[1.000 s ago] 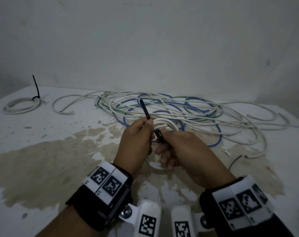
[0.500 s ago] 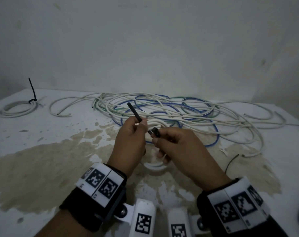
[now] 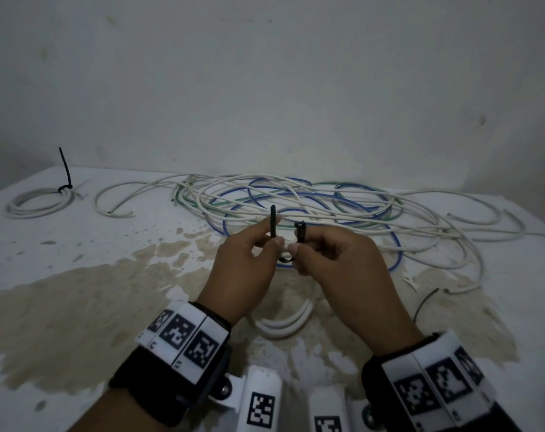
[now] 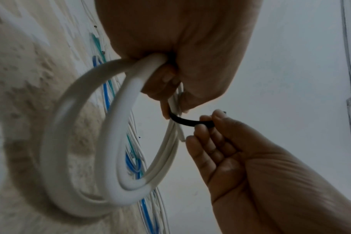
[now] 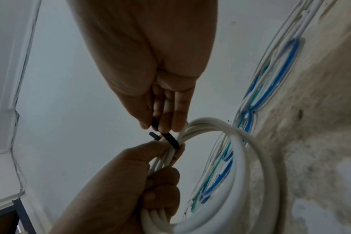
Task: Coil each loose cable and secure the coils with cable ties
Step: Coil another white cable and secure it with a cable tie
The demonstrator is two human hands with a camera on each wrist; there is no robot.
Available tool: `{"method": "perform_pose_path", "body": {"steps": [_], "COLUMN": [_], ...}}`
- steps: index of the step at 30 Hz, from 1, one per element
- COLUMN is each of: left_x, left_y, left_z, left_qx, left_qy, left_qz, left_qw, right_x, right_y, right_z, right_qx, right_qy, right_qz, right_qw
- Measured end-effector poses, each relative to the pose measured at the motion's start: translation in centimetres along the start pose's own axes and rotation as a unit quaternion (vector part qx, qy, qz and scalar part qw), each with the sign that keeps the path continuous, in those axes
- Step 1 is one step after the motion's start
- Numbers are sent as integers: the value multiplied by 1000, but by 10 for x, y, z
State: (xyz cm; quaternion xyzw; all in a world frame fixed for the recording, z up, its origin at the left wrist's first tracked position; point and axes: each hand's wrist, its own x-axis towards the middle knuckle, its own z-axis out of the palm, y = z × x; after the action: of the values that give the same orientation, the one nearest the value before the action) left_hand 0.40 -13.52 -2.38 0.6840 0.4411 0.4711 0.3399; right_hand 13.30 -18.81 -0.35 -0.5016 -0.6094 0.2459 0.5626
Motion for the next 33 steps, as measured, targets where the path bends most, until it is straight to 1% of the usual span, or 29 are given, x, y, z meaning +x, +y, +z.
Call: {"method": "perform_pose_path", "body": {"steps": [2, 7, 12, 15, 20, 27, 33], "left_x": [-1, -2, -4, -5, -5, -6, -6], "left_y": [0, 1, 6, 6, 4, 7, 4], "left_z": [-1, -2, 0, -1, -1, -1, 0], "left_qx": [28, 39, 46, 49, 65, 62, 61], "left_qy": [-10, -3, -17, -19, -32, -38, -29], "left_qz": [13, 20, 26, 38, 52, 53, 60], "left_qw": [999, 999, 998, 998, 996, 996, 996], "right_x": [0, 1, 1, 0, 0, 0, -2], "right_y": [0, 6, 5, 5, 7, 8, 7], "right_z": [1, -3, -3, -3, -2, -1, -1], "right_qx": [-15, -38, -70, -79, -80, -86, -74], "right_qy": [17, 67, 95, 93, 74, 100, 86], "right_qz": [-5, 7, -16, -37, -43, -65, -64], "right_qw": [1000, 997, 993, 992, 993, 989, 991]}}
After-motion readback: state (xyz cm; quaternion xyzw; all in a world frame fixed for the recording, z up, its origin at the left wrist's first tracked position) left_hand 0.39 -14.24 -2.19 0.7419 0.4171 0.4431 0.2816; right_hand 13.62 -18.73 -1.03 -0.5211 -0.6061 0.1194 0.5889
